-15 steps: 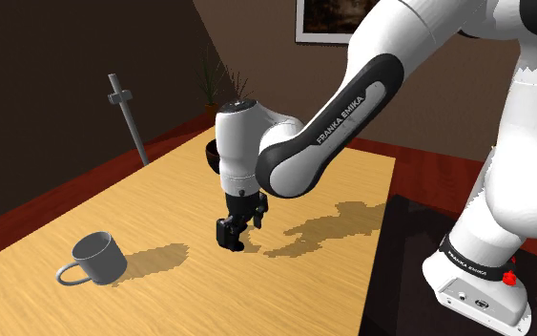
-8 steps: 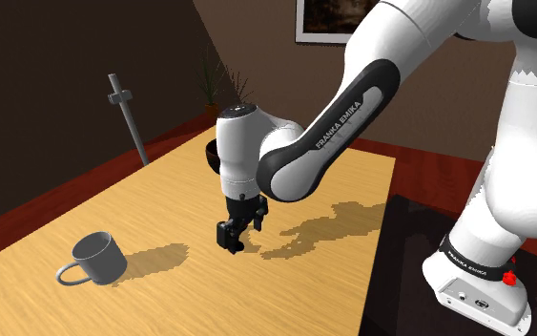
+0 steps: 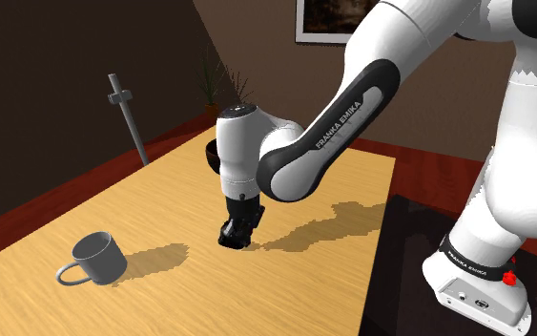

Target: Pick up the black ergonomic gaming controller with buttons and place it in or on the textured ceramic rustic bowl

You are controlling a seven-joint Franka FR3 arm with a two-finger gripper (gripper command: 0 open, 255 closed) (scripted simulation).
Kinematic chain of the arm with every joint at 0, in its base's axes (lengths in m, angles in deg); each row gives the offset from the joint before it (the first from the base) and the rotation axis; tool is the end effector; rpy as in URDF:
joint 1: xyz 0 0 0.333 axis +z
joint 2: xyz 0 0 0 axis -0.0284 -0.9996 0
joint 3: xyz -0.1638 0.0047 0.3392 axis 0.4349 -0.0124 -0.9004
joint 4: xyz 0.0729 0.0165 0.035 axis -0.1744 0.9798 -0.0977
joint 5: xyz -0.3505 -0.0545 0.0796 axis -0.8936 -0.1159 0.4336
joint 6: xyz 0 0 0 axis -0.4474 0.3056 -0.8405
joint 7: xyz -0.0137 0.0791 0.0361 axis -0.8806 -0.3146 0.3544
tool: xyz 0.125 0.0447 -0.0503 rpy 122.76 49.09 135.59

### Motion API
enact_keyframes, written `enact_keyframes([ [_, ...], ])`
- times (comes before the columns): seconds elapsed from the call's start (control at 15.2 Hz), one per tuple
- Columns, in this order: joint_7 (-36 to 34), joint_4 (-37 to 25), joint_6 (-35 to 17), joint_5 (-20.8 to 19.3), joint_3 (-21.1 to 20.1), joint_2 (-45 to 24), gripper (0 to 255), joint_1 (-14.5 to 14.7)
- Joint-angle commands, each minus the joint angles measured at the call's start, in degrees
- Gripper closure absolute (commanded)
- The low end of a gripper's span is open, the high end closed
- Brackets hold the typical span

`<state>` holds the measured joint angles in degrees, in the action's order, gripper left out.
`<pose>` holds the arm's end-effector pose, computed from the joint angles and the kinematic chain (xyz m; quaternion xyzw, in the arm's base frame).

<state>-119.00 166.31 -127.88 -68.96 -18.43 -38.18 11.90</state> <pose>0.4113 0.3537 0.3416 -0.9979 -0.0579 -0.0037 0.0291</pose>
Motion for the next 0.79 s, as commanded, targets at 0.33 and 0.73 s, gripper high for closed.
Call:
enact_keyframes([
  [0.33,-6.6,3.1,-8.3,-1.2,1.1,1.0,0,0.8],
  [0.73,-18.6,4.9,-19.3,-8.6,5.9,-1.9,0,4.6],
])
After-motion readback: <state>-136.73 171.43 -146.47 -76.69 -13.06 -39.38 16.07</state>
